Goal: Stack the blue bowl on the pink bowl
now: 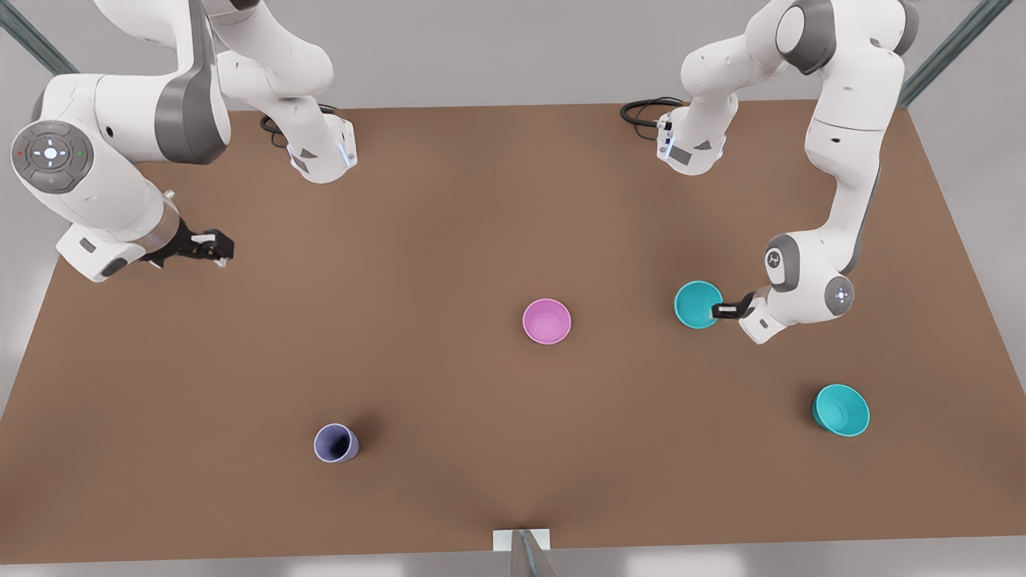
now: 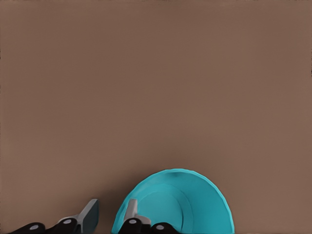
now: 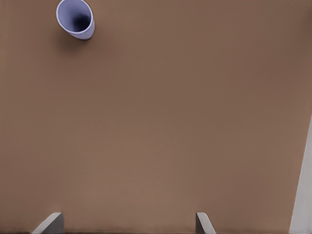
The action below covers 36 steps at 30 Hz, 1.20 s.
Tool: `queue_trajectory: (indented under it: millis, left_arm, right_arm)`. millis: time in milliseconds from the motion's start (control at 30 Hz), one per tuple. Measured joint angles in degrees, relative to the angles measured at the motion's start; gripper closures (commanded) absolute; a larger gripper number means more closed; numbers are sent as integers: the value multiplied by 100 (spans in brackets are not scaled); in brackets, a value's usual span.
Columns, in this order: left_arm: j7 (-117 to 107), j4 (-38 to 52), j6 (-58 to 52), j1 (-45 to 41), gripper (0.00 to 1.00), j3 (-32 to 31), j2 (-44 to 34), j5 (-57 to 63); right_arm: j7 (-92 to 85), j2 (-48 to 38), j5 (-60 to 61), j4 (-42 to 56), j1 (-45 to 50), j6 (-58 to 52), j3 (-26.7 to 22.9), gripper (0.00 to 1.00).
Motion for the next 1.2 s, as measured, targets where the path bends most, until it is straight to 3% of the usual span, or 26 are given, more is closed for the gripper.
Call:
queue_trajectory:
  millis: [133, 400, 467, 600, 700, 867, 1200]
  left_arm:
    - [185, 4, 30, -43, 79, 0, -28, -155]
    - [193, 482, -538, -539, 79, 3, -681, -333]
    - [62, 950, -631, -1001, 79, -3, -650, -505]
    - [-455, 2240, -719, -2177, 79, -21, 121, -822]
    - [-889, 2589, -447, -3004, 79, -23, 527, -917]
    - [-1492, 2402, 185, -3376, 79, -56, 637, -799]
    - [-2232, 1758, 892, -3130, 79, -285, 564, -478]
  right_arm:
    - [-338, 48, -12, 15, -8, -73, -20, 0]
    - [-825, 70, -11, -1, 0, -130, -32, 0]
    - [-916, 74, -10, -2, 5, -136, -57, 0]
    - [-1071, 83, -9, -2, -18, -141, -66, 0]
    - [-1167, 105, -4, -2, -7, -141, -76, 0]
    - [-1295, 133, 6, -10, -9, -137, -84, 0]
    - [-1465, 179, 7, -41, -8, -120, -84, 0]
